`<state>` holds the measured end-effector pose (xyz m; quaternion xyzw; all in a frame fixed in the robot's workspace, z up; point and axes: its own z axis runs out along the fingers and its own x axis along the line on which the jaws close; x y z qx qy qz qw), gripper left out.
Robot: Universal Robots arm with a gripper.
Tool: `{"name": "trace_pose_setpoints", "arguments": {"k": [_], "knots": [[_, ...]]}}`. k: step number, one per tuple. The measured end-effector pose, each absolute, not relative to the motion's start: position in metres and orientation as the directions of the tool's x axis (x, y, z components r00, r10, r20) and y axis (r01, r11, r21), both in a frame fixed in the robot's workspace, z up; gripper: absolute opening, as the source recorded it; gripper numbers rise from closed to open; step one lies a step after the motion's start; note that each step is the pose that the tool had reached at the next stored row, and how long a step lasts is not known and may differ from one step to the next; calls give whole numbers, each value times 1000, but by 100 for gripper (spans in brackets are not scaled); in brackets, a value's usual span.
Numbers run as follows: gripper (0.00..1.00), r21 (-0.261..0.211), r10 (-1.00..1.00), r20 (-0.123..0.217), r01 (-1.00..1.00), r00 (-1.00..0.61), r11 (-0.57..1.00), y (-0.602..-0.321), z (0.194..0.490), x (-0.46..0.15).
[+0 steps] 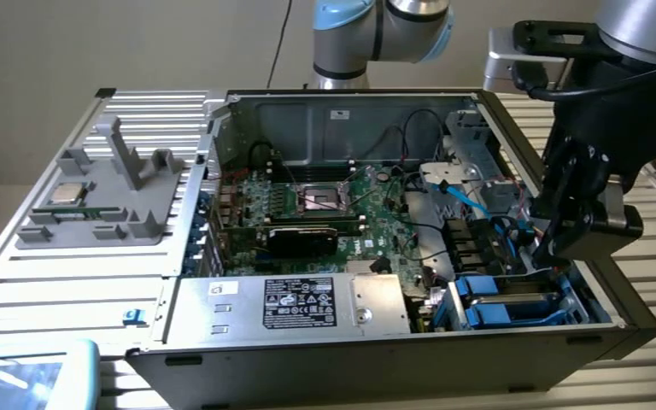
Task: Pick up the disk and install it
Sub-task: 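Insert the first disk wire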
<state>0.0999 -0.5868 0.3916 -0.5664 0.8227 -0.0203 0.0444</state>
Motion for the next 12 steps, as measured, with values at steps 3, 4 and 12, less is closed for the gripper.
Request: {"name": "trace_pose_setpoints", "arguments": {"k": [3,4,12], "knots": [[56,-79,-934,-55,-931,-352,355,-590,392,100],[56,-78,-935,-56,-932,-349,353,-590,392,100],[56,-70,-963,-59,-961,-264,268,-591,392,100]]}}
